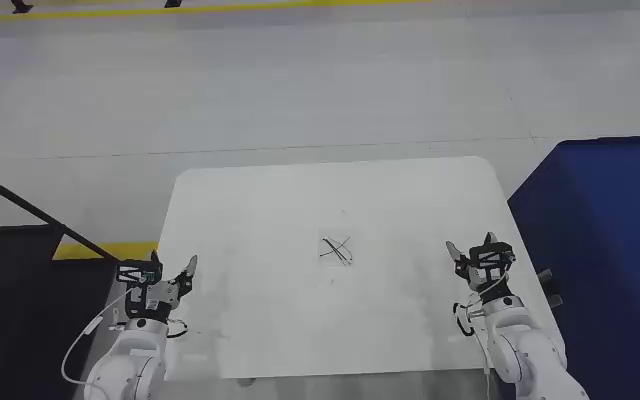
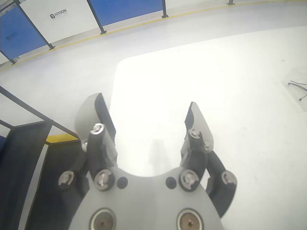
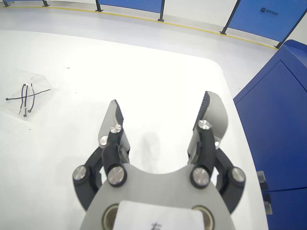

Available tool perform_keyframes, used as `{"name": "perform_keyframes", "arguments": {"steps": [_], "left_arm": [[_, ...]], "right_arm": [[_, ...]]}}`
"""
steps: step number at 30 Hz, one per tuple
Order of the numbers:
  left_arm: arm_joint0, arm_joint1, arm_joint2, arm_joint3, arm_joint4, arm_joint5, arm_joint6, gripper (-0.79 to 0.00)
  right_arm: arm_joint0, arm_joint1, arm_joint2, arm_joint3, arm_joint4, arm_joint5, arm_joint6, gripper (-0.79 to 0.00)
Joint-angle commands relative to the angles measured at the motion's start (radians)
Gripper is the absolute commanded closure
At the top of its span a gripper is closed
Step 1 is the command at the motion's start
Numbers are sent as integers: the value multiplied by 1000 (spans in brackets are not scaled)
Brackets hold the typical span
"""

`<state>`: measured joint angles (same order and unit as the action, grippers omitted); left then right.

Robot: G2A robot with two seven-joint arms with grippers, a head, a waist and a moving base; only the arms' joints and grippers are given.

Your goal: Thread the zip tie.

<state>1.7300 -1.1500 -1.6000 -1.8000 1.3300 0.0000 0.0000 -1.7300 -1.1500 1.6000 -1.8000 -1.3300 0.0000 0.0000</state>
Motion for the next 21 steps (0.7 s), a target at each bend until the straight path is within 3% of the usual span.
{"name": "perform_keyframes", "arguments": {"steps": [1, 3, 6, 10, 14, 17, 21], "left_arm": [[0, 0, 0, 0, 0, 0, 0, -495], [0, 0, 0, 0, 0, 0, 0, -421], [0, 0, 0, 0, 0, 0, 0, -387], [0, 0, 0, 0, 0, 0, 0, -395], [0, 0, 0, 0, 0, 0, 0, -395], [0, 0, 0, 0, 0, 0, 0, -395], [0, 0, 0, 0, 0, 0, 0, -395]], "right_arm": [[0, 0, 0, 0, 0, 0, 0, -501], [0, 0, 0, 0, 0, 0, 0, -442], [0, 0, 0, 0, 0, 0, 0, -425], [0, 0, 0, 0, 0, 0, 0, -543], [0, 0, 0, 0, 0, 0, 0, -710], [0, 0, 0, 0, 0, 0, 0, -768], [0, 0, 0, 0, 0, 0, 0, -784]]}}
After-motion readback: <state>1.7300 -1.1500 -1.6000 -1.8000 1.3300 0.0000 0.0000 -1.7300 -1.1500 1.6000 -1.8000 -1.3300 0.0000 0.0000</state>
